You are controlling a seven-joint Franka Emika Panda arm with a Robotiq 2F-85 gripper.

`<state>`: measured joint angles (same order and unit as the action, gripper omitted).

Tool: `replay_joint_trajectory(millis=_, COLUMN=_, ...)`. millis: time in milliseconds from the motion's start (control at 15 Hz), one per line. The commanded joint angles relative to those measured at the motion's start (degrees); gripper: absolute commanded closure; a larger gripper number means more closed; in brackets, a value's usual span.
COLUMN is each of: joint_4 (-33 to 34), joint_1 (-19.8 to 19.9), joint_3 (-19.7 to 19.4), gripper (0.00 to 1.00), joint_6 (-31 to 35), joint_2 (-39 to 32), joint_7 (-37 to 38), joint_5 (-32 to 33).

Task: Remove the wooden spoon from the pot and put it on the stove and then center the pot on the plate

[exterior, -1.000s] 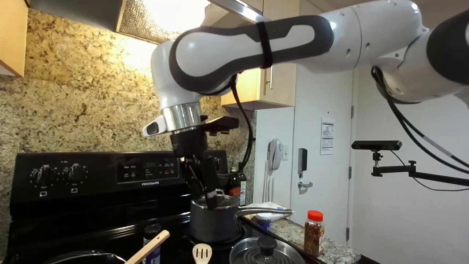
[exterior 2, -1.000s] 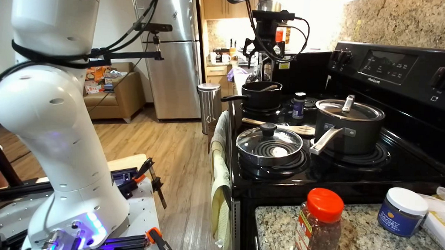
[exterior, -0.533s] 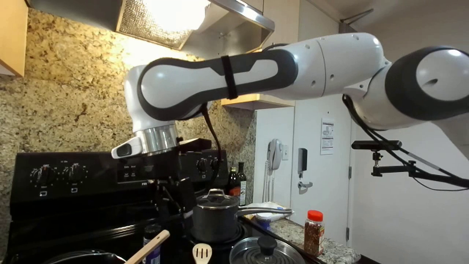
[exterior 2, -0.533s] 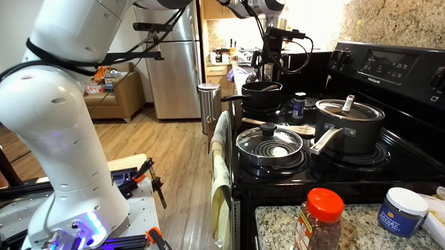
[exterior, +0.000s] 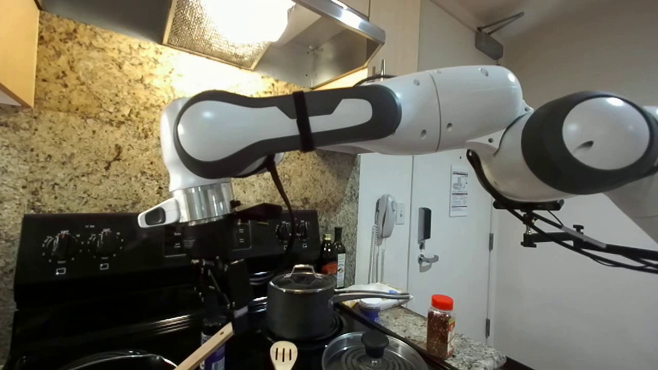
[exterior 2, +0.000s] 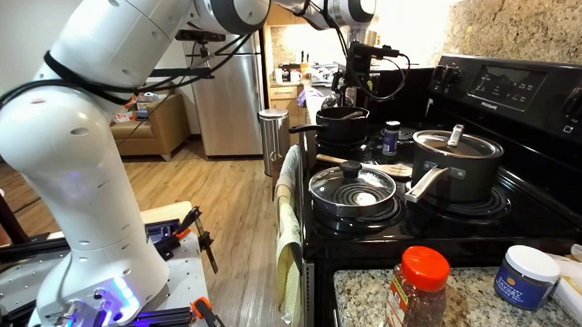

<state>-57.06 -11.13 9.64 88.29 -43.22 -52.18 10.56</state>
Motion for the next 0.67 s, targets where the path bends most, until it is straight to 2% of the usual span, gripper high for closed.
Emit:
replay_joint_trajectory(millis=0, joint_4=5.8, joint_1=-1.1, joint_3=-0.5, gripper=0.00, joint_6=-2.2, joint_2=-3.9, joint_7=4.1, joint_5=-1.4)
replay_joint_trajectory(millis=467, joint_4=10.3, joint_1=-1.9, joint_3=-0.3, gripper=0.00, joint_6=-4.2, joint_2=-8.3, joint_7=2.9, joint_5=0.2)
replay_joint_trajectory(millis=533, joint_4=10.9, joint_1=-2.1, joint_3=-0.5, gripper=0.25, joint_6=-4.3, joint_2=-8.7, joint_7=2.9, joint_5=0.6)
replay_joint_trajectory(millis=600, joint_4=11.4, joint_1=-2.3, joint_3=-0.6, gripper=0.27, joint_6=-4.5, joint_2=-9.1, joint_7=2.7, joint_5=0.9)
